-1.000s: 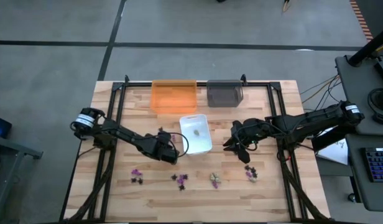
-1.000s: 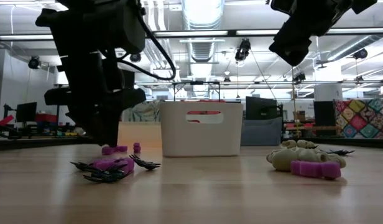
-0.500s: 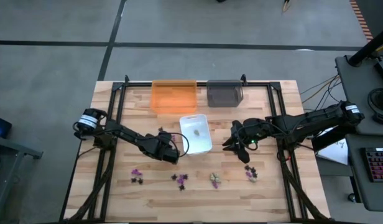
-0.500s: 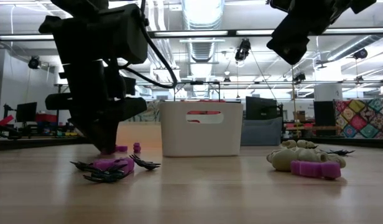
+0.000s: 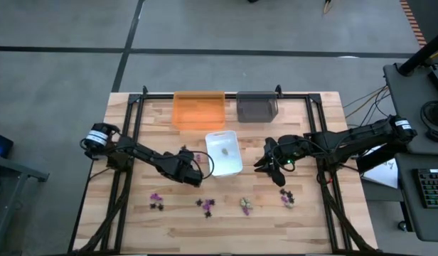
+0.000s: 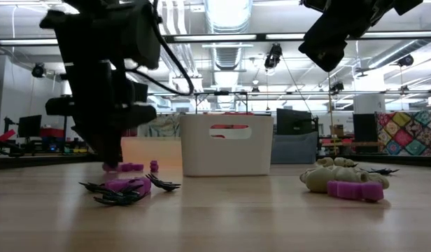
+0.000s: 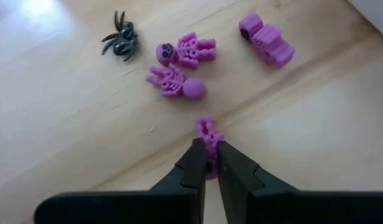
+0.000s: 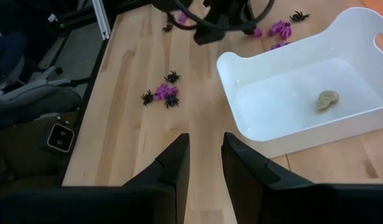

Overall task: Sort Halloween decoration
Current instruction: Put the purple skeleton toy into the orange bin

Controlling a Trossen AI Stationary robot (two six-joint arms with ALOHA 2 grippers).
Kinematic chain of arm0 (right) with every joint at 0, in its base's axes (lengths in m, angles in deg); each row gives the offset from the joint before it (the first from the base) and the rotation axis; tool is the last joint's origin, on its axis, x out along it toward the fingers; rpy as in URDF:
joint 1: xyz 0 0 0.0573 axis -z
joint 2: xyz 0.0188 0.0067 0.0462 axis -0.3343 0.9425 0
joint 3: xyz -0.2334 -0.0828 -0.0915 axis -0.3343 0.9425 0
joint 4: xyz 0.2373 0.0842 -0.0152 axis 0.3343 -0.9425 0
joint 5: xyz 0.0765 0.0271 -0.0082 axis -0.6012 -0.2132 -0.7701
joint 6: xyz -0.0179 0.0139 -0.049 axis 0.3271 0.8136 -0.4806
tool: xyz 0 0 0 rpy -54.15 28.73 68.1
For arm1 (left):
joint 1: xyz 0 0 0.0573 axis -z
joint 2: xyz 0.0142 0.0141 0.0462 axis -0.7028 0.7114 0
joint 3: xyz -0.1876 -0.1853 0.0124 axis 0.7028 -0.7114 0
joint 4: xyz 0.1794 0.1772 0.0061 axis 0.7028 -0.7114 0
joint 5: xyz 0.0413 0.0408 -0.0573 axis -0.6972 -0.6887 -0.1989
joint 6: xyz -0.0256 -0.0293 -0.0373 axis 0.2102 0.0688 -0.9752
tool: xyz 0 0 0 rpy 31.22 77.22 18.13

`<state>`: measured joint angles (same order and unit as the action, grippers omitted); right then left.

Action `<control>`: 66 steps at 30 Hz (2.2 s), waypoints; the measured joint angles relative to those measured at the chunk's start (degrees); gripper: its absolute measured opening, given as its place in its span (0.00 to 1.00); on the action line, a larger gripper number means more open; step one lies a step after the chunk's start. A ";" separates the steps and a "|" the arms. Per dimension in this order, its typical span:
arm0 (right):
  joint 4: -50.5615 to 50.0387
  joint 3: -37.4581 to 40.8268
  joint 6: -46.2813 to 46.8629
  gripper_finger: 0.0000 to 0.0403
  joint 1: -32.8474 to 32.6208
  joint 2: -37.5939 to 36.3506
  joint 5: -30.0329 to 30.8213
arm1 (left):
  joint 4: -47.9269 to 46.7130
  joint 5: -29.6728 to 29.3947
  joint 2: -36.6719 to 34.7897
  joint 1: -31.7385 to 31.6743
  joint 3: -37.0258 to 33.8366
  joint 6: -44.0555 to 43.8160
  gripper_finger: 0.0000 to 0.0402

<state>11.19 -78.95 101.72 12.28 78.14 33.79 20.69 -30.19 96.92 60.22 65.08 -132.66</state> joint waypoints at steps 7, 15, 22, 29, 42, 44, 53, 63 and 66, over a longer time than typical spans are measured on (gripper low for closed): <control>0.02 0.02 -0.01 0.21 0.00 0.00 0.01 | -1.52 2.48 -5.82 1.16 0.00 7.35 0.00; 0.04 0.00 -0.06 0.21 0.00 0.00 0.01 | -1.39 4.40 -9.70 2.13 0.02 12.65 0.00; 0.07 0.00 -0.06 0.21 0.00 0.66 0.03 | 6.55 8.15 -9.67 6.01 -1.68 29.76 0.00; 0.66 0.00 -0.06 0.21 0.00 2.76 0.02 | 24.22 6.10 -15.33 11.65 -8.76 46.10 0.00; 4.09 -0.04 -1.64 0.21 0.00 4.69 0.01 | 52.26 -9.37 -21.85 13.77 -29.41 39.83 0.04; 4.95 -0.04 -1.79 0.21 0.00 4.85 0.03 | 52.57 -9.48 -20.60 13.80 -29.62 39.83 0.08; 6.03 -0.04 -1.72 0.21 -0.02 5.82 2.99 | 52.96 -15.29 -11.68 14.15 -28.55 40.08 0.42; 6.74 -0.04 -1.43 0.21 -0.02 6.08 4.50 | 54.30 -16.00 -6.33 14.17 -29.07 37.48 0.39; 7.00 -0.04 -1.41 0.21 -0.02 6.08 4.51 | 54.58 -16.37 -6.00 14.17 -29.66 35.50 0.33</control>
<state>18.19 -78.99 100.31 12.26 84.22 38.30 75.27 -46.56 90.92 74.39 35.42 -97.15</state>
